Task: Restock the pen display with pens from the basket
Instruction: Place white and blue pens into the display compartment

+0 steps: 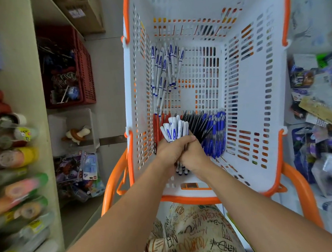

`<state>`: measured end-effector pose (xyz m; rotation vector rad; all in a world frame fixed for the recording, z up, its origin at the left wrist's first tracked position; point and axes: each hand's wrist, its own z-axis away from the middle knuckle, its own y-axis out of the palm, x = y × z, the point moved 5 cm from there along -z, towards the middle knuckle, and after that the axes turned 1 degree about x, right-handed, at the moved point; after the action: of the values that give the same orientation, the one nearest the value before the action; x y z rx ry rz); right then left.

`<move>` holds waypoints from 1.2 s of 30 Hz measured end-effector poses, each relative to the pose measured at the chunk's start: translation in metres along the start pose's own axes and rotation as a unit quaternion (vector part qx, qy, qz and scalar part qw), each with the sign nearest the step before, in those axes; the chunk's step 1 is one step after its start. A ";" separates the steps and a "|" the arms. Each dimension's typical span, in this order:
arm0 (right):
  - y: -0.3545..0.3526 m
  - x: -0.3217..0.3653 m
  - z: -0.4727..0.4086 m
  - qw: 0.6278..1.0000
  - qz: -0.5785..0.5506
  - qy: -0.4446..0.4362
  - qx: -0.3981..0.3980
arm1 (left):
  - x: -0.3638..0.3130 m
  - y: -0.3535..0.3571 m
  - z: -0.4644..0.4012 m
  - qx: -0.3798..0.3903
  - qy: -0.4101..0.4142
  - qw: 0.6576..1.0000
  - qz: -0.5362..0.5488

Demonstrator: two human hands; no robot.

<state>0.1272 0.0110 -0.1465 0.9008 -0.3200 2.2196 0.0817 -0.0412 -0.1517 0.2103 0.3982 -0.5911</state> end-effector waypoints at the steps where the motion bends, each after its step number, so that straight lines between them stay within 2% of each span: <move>1: 0.000 -0.002 0.002 1.000 0.019 -0.007 0.021 | 0.002 -0.001 0.001 -0.003 0.006 1.000 -0.001; 5: -0.005 -0.005 0.004 0.985 0.114 -0.040 0.122 | 0.002 -0.008 0.007 -0.006 0.025 0.999 0.026; 10: -0.020 0.011 0.015 0.969 0.104 0.040 0.222 | -0.002 -0.005 0.009 0.005 0.029 0.999 0.025; 12: -0.039 0.029 0.012 0.947 0.169 0.068 0.266 | -0.004 -0.005 0.009 0.006 0.036 0.999 0.004; 13: -0.049 0.043 0.010 0.935 0.227 0.069 0.264 | -0.005 -0.005 0.009 0.010 0.040 0.999 -0.016; 15: -0.066 0.075 0.001 0.928 0.327 0.041 0.176 | -0.011 -0.006 0.008 0.024 0.060 0.996 -0.058; 17: -0.062 0.114 -0.006 0.938 0.328 -0.045 0.103 | -0.020 -0.002 0.010 0.048 0.086 0.989 -0.112; 19: -0.045 0.143 -0.013 0.939 0.308 -0.111 0.110 | -0.025 0.006 0.016 0.085 0.105 0.975 -0.175; 20: -0.037 0.149 -0.016 0.932 0.319 -0.117 0.127 | -0.025 0.010 0.018 0.101 0.110 0.968 -0.200; 22: -0.019 0.140 -0.022 0.899 0.384 -0.079 0.197 | -0.020 0.014 0.019 0.116 0.116 0.960 -0.228; 24: -0.002 0.107 -0.021 0.820 0.486 -0.013 0.301 | -0.015 0.014 0.021 0.123 0.116 0.957 -0.235; 25: 0.001 0.096 -0.021 0.798 0.511 -0.001 0.320 | -0.013 0.013 0.022 0.126 0.115 0.958 -0.231; 26: 0.001 0.091 -0.023 0.805 0.505 -0.013 0.312 | -0.012 0.012 0.022 0.127 0.114 0.959 -0.226; 28: -0.010 0.097 -0.032 0.884 0.403 -0.058 0.230 | -0.011 0.007 0.023 0.112 0.109 0.964 -0.217; 29: -0.016 0.102 -0.032 0.910 0.361 -0.067 0.191 | -0.012 0.004 0.024 0.103 0.106 0.967 -0.209; 30: -0.020 0.100 -0.031 0.915 0.354 -0.063 0.181 | -0.013 0.002 0.025 0.097 0.105 0.969 -0.199; 32: -0.019 0.086 -0.022 0.891 0.392 -0.028 0.225 | -0.012 0.001 0.027 0.096 0.102 0.974 -0.180; 33: -0.020 0.082 -0.017 0.890 0.398 -0.029 0.221 | -0.013 0.002 0.029 0.097 0.101 0.974 -0.175; 34: -0.021 0.084 -0.013 0.905 0.375 -0.049 0.192 | -0.014 0.003 0.032 0.098 0.100 0.975 -0.171; 36: -0.038 0.100 -0.007 0.964 0.248 -0.074 0.057 | -0.022 0.004 0.041 0.099 0.101 0.979 -0.145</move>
<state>0.1000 0.0935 -0.0843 1.1497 -0.5413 2.6520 0.0794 -0.0388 -0.1052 0.4093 0.5735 -0.9025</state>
